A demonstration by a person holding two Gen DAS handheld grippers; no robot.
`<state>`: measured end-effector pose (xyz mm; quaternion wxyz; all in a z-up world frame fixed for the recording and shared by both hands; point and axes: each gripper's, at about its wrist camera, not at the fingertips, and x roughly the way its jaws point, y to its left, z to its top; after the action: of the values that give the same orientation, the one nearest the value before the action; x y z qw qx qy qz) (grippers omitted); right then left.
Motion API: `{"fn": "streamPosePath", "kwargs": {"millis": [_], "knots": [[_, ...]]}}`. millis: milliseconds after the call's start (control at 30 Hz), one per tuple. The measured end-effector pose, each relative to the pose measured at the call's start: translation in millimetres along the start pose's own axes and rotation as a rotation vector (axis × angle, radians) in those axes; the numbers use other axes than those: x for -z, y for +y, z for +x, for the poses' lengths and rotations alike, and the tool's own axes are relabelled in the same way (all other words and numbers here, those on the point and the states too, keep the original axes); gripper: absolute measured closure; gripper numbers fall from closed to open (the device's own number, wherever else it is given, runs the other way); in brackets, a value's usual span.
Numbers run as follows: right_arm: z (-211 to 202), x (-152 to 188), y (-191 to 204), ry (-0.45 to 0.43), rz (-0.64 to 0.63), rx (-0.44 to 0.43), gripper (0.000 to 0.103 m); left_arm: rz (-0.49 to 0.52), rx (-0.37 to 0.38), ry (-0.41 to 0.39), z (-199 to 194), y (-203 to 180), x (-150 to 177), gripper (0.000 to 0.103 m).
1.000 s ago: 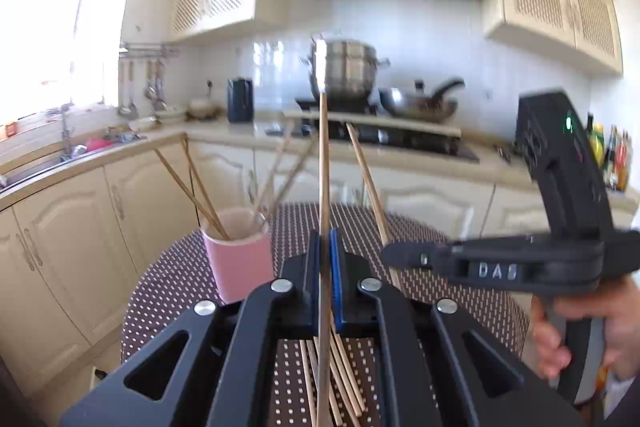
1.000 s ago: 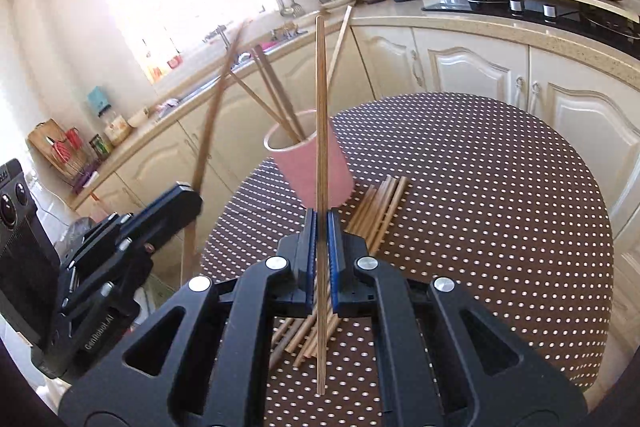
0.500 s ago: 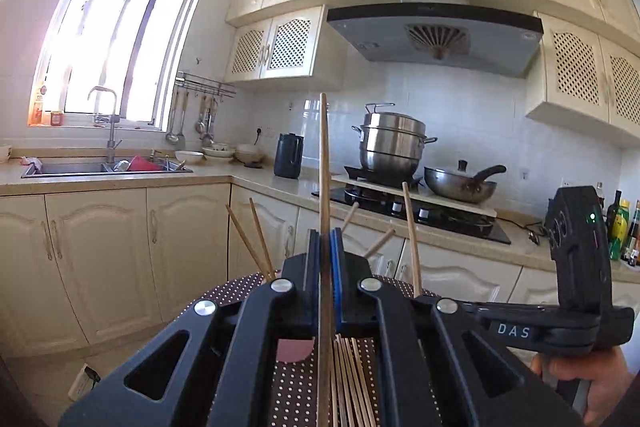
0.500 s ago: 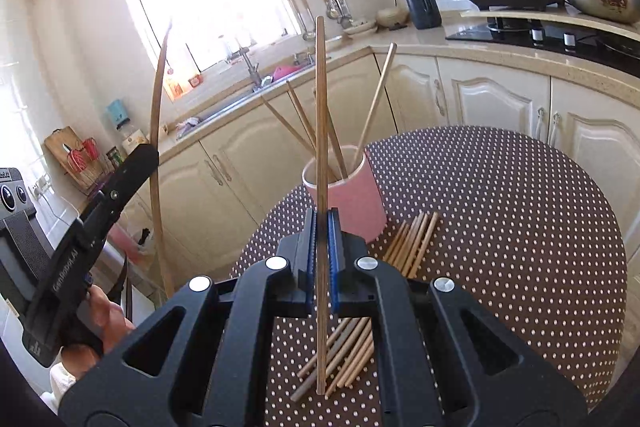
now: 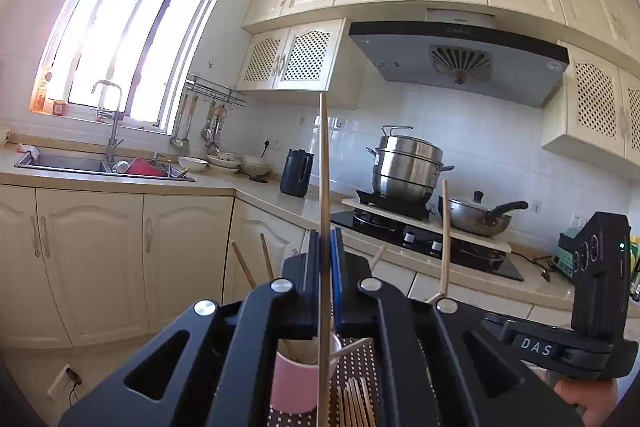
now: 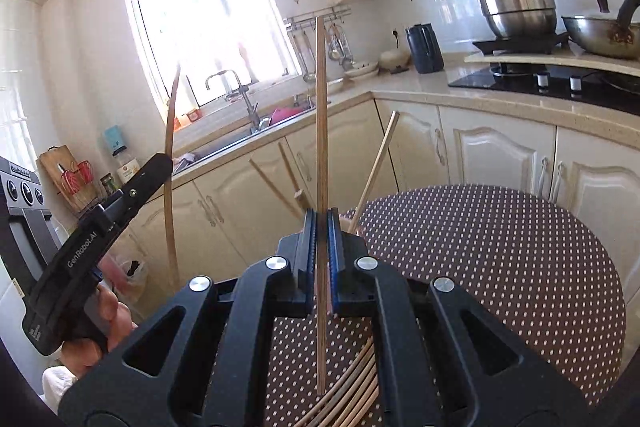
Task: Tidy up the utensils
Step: 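Lift both held chopsticks up over the pink cup, then lower both held chopsticks into the pink cup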
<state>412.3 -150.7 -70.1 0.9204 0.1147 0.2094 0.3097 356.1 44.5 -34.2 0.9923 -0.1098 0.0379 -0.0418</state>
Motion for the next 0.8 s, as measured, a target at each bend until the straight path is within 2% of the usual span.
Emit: {"fn": "streamPosePath", "kwargs": {"millis": [433, 800], "knots": [[35.2, -34.7, -5.0, -0.145, -0.053, 0.021, 0.097, -0.117, 0.003, -0.035, 66.2, 18.7, 7.0, 0.098], [65.7, -43.6, -7.5, -0.216, -0.07, -0.022, 0.097, -0.084, -0.027, -0.062, 107.0, 16.1, 23.4, 0.098]]}}
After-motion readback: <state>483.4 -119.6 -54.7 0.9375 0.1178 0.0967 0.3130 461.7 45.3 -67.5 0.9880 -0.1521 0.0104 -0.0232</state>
